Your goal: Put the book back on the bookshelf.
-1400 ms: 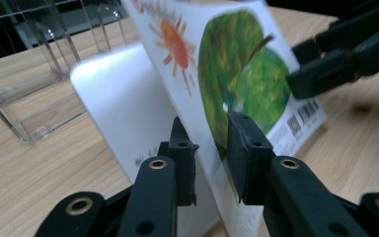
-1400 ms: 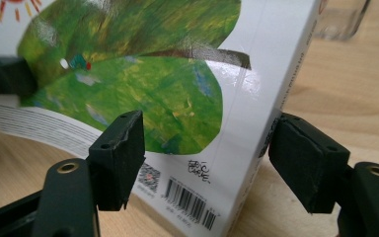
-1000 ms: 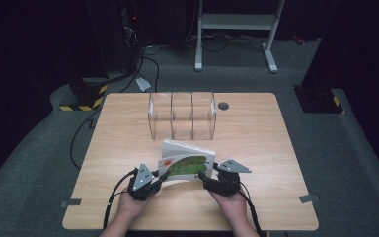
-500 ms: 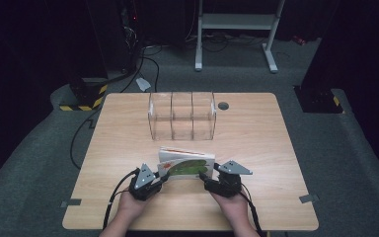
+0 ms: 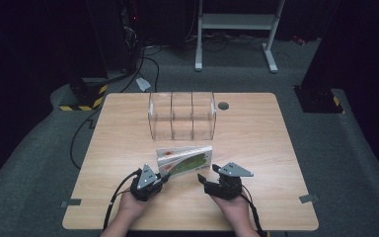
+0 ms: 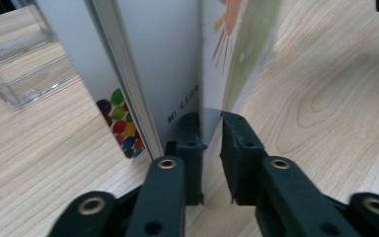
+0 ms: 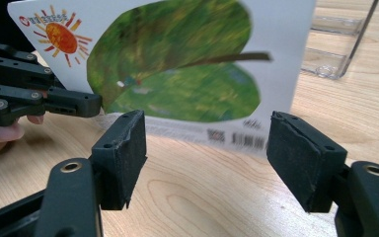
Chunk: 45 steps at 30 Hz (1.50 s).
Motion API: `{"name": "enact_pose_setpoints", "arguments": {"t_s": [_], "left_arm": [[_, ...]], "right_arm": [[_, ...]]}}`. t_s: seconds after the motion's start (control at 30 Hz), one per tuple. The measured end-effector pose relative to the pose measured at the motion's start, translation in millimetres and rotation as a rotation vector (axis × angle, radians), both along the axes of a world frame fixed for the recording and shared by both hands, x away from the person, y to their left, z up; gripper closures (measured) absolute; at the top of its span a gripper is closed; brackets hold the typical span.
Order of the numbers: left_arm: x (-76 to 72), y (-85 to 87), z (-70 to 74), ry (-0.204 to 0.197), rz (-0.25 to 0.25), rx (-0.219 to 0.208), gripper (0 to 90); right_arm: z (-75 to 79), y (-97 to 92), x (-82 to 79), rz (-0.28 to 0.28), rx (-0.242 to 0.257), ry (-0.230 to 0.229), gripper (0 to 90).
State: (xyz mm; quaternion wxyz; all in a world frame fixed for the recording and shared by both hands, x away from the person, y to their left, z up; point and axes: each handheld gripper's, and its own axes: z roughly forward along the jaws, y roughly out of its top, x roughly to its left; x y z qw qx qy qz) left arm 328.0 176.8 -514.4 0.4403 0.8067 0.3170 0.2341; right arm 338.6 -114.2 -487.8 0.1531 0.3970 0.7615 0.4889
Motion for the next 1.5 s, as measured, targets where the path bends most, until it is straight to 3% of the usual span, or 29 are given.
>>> {"name": "enact_pose_setpoints", "arguments": {"t_s": [0.3,0.4,0.6,0.73,0.8,1.03,1.13,1.5], "left_arm": [[-5.8,-0.9,0.1,-0.008,-0.035,0.013,84.7],[-8.3,1.7,-0.1,-0.006,-0.023,0.008,84.3],[-12.0,17.1,-2.9,0.016,0.055,-0.019,69.0],[-17.6,25.3,-3.4,0.016,0.101,-0.03,60.3],[-20.8,28.5,-4.2,0.017,0.116,-0.026,59.4],[-30.9,44.5,-3.9,0.012,0.17,-0.015,58.2],[-33.8,51.3,-4.3,0.016,0.195,-0.019,57.6],[-31.0,55.4,-6.0,0.011,0.257,0.003,54.4]], "right_arm": [[1.9,-6.0,5.1,-0.028,0.001,-0.015,28.7],[2.8,-9.0,12.8,-0.042,0.004,-0.02,25.4],[5.9,-9.7,34.4,-0.017,0.019,-0.027,20.3],[3.0,-6.1,48.3,0.039,0.032,-0.03,19.1],[1.1,-3.6,54.1,0.061,0.043,-0.017,18.4],[2.7,2.9,67.2,0.114,0.046,-0.059,18.2],[0.9,2.6,74.2,0.135,0.067,-0.055,18.2],[0.6,12.9,65.3,0.132,0.034,-0.107,26.7]]}}
